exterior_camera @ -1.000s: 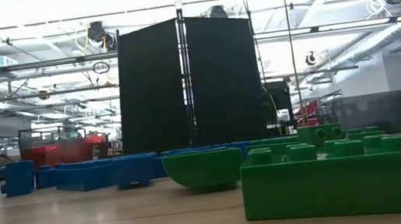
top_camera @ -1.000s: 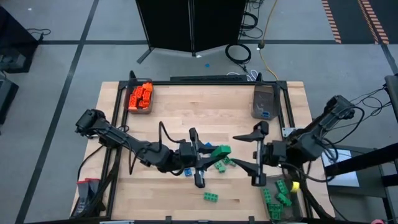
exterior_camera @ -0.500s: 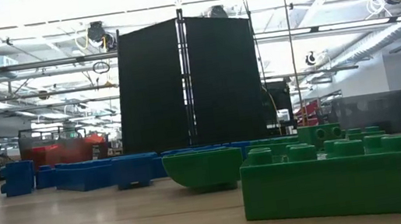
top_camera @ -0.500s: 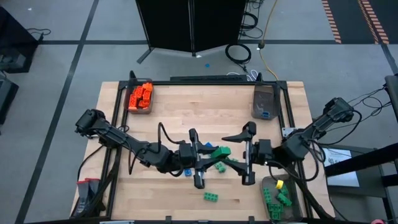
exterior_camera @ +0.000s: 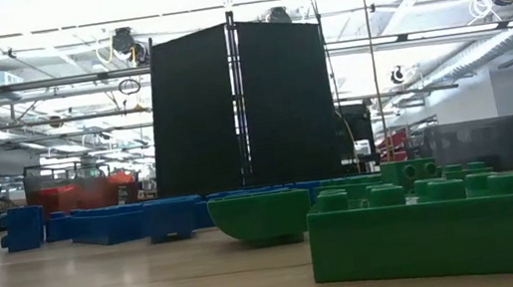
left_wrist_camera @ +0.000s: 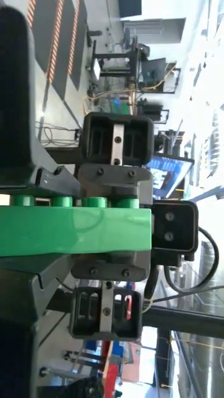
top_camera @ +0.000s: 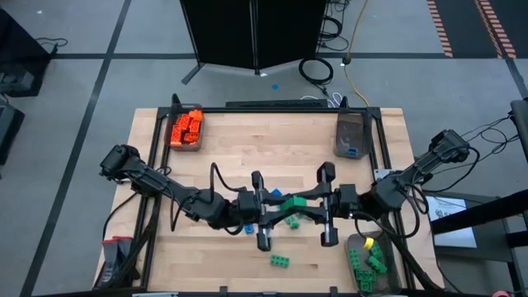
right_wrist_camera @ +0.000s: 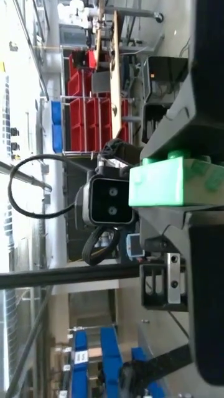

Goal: Sort blocks
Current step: Put the green game piece into the bottom right black bin

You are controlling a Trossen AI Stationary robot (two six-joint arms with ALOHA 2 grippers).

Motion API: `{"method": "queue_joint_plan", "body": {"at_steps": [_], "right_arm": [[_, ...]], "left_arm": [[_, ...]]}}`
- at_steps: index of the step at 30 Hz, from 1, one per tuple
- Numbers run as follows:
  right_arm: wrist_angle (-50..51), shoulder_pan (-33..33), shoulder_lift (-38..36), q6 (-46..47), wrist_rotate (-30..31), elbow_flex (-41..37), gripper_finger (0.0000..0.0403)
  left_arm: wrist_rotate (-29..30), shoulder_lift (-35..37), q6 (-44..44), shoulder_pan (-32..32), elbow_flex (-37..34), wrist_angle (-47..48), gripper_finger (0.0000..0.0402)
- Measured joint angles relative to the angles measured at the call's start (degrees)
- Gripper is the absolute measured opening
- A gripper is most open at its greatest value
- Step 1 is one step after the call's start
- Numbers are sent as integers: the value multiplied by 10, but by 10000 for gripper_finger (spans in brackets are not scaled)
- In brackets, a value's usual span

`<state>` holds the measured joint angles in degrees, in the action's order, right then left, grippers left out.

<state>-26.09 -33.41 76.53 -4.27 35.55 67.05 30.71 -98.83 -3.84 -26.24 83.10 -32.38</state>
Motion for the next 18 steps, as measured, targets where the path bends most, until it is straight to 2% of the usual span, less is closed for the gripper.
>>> {"method": "queue_joint_plan", "body": {"at_steps": [6,8,14,18], "right_arm": [[8,0,0,6,-1,0,72],[9,-4,-1,2,6,0,72],[35,-45,-37,-65,149,0,72],[91,-91,-78,-66,246,0,72]], "left_arm": [[0,0,1,0,0,1,80],[0,0,4,0,0,2,95],[15,0,5,2,0,75,206],[4,0,36,-4,0,129,254]]}}
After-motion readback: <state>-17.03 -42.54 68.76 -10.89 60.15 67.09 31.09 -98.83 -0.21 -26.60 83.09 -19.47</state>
